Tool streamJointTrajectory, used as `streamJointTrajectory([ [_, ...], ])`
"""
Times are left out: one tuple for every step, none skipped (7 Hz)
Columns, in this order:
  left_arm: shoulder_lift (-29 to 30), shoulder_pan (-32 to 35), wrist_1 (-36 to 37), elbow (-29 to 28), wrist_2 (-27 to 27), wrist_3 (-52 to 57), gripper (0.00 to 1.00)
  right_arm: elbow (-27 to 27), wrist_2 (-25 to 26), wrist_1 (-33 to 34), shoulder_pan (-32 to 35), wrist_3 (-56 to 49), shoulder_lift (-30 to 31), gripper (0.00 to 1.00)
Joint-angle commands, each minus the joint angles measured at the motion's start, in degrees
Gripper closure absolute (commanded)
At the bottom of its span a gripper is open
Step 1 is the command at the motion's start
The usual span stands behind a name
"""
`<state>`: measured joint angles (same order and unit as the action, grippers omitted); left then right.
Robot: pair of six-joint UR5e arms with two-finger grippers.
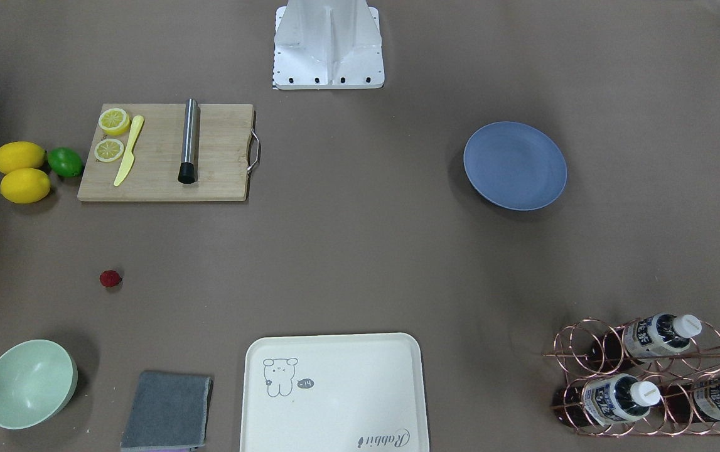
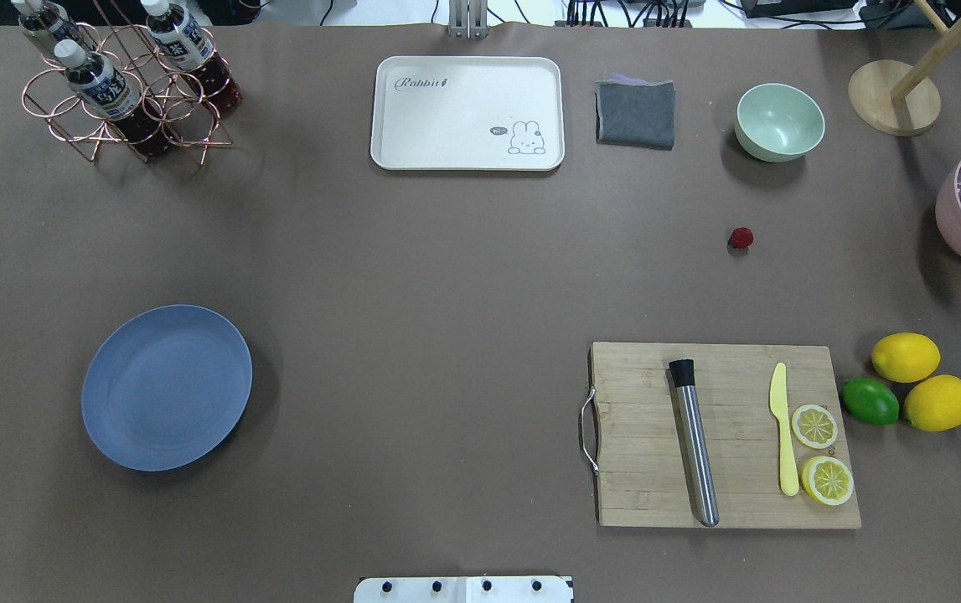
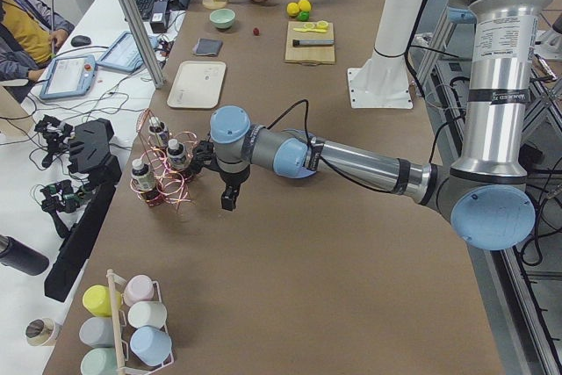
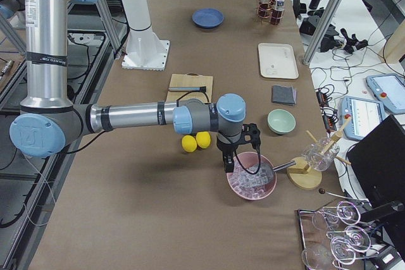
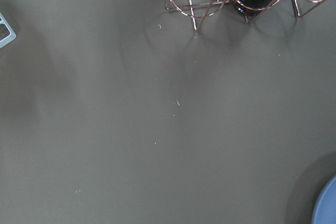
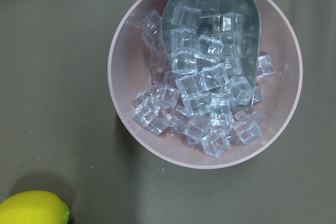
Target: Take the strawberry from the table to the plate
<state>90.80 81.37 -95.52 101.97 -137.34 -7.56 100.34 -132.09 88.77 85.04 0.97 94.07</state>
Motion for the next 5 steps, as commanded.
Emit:
streamJointTrajectory([
  [0.1,-0.3,-0.3,0.1,0.1,0.1,0.03,-0.2,-1.2,0.0,-0.2,-0.1,0.6,0.00],
  [0.3,-1.6,-1.8,-0.2,0.1,0.3,0.03,-0.2,-1.2,0.0,-0.8,-0.1,0.6,0.00],
  [0.3,-5.0,-2.6,-0.2,0.1,-0.3,0.03,-0.2,-1.2,0.0,-1.1,-0.1,0.5,0.00],
  [0.3,-5.9,-2.7,0.0,0.1,-3.4,0.02,0.0,-1.2,0.0,-1.1,-0.1,0.2,0.00],
  [0.0,-8.4,-4.9,-0.5,0.3,-8.1,0.02,0.2,-1.2,0.0,-1.1,-0.1,0.2,0.00],
])
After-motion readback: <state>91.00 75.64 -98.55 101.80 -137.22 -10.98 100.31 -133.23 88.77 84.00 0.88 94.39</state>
